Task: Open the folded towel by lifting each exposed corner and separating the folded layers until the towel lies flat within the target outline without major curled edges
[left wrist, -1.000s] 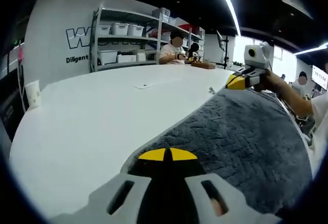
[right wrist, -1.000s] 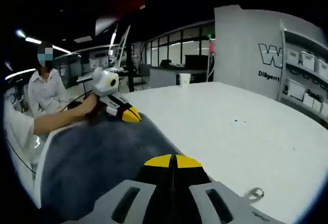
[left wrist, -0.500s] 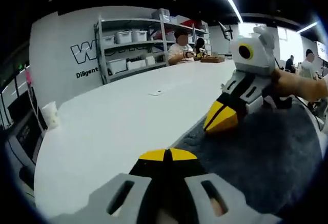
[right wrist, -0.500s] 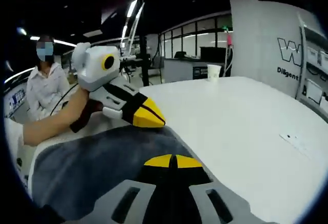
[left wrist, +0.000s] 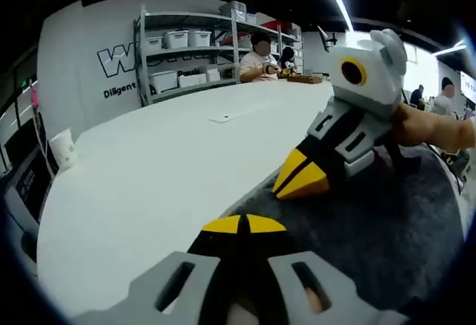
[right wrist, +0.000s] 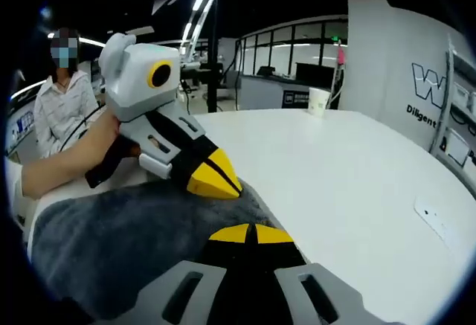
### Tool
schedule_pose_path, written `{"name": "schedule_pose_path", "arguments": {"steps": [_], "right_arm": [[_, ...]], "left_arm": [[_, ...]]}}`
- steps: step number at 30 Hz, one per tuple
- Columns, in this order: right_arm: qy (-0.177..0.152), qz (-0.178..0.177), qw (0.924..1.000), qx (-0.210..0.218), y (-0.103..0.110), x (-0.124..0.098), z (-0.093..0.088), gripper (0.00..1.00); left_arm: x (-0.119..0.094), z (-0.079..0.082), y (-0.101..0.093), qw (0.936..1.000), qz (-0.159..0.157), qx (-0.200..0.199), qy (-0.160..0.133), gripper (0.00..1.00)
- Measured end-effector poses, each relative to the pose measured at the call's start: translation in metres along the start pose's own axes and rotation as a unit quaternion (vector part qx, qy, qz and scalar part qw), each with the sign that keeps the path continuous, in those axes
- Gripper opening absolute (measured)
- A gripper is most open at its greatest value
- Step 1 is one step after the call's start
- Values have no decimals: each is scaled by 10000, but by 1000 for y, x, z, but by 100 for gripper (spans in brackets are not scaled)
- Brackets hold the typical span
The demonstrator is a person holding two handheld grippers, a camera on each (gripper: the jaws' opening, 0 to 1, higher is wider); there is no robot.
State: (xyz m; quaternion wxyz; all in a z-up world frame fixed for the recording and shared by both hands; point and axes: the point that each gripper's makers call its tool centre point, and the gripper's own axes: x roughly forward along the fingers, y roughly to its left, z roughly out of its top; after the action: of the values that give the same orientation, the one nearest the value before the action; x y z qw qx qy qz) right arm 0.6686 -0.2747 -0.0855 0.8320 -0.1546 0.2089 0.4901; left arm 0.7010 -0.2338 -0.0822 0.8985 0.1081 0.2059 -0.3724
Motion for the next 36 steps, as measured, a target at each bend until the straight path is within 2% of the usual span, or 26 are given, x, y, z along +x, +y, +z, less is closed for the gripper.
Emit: {"name": "schedule_pose_path", "arguments": {"steps": [5,7,9,10,15,20,21,24,28,30,31,33,36], "right_arm": [[-14,13,10000,83,0,2,1,0],[-9,17,10000,-39,1,2,1,0],[57,-24,9992,-397,0,3,1,0],[87,-39,9984,-554,1,3,1,0],[148,-25,9983,-556,2,3,1,0],[268,-38,9974,-667,2,4,1,0],[276,-27,9961,-834,2,4,1,0],[269,-37,9962,-830,1,4,1,0],[213,-22,9975,-667,0,3,0,0],[184,-83,9997,-113,-1,4,0,0],[152,-116,9998,24,-2,3,0,0],[144,-126,9998,-55,-2,4,0,0],[140,-138,9995,-258,-1,3,-1,0]], "left_arm": [[1,1,0,10000,-4,20,-2,0],[-1,1,1,9995,117,267,92,0],[-1,5,-5,9989,90,445,91,0],[-2,8,-10,9987,61,513,37,0],[-1,21,-23,9976,-102,651,-227,0],[7,11,-29,9979,-295,581,-59,0],[8,9,-30,9979,-323,566,-35,0],[11,5,-30,9986,-388,352,14,1],[11,5,-28,9980,-581,-211,-132,0],[11,4,-26,9978,-615,-191,-154,0],[11,4,-26,9976,-642,-184,-170,0],[12,5,-28,9979,-637,65,-136,0],[12,6,-30,9982,-570,183,-96,0]]}}
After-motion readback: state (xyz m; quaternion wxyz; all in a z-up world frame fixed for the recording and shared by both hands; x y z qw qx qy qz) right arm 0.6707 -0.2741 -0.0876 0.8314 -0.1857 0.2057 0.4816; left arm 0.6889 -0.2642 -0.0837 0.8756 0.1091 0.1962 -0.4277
